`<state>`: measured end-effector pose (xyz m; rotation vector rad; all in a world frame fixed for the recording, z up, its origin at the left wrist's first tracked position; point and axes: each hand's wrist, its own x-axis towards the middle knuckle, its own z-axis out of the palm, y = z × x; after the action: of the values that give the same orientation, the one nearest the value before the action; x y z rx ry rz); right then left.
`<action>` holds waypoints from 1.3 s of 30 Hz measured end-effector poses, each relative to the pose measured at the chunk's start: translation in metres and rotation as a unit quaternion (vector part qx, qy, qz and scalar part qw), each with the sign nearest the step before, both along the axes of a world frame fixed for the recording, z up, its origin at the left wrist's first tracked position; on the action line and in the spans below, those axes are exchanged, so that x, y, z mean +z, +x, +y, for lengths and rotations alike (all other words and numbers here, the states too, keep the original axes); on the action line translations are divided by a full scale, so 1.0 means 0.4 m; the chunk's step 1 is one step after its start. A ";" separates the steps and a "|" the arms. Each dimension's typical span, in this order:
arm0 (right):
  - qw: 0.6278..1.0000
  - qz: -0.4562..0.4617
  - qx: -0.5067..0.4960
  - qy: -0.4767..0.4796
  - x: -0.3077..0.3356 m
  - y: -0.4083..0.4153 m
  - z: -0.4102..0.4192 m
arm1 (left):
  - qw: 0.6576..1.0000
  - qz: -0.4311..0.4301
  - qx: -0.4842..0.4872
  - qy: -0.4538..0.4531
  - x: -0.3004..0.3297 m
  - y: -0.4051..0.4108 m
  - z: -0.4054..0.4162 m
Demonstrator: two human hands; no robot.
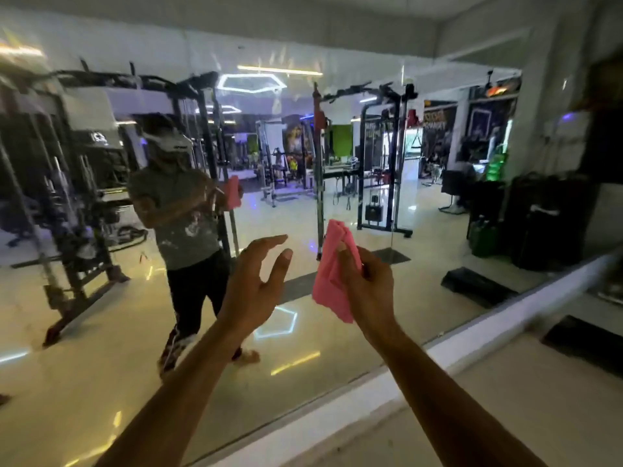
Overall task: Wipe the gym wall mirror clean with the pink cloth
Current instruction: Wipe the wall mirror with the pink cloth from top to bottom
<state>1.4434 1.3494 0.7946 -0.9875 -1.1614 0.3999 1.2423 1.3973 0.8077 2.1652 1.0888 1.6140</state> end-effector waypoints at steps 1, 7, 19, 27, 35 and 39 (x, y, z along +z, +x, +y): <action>1.000 -0.003 0.009 0.004 0.031 0.045 0.049 | 1.000 -0.004 0.003 0.015 0.033 0.042 0.045; 0.998 -0.015 -0.007 0.059 0.246 0.249 0.307 | 0.997 -0.060 0.044 0.035 0.252 0.280 0.283; 0.977 -0.009 -0.022 0.213 0.567 0.569 0.813 | 0.978 -0.025 0.004 0.209 0.600 0.628 0.769; 0.969 -0.012 0.004 0.248 0.640 0.758 1.081 | 0.982 -0.008 0.026 0.185 0.666 0.805 1.015; 0.961 0.021 0.064 0.269 0.763 0.971 1.267 | 0.971 -0.021 0.112 0.208 0.731 0.951 1.165; 0.932 -0.056 -0.089 0.347 0.896 1.025 1.329 | 0.954 -0.010 0.169 0.248 0.786 1.010 1.201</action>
<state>1.8535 1.8809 1.1529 -0.4846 -1.1782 -0.2183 1.6461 1.8776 1.1222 2.3373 1.2013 2.2666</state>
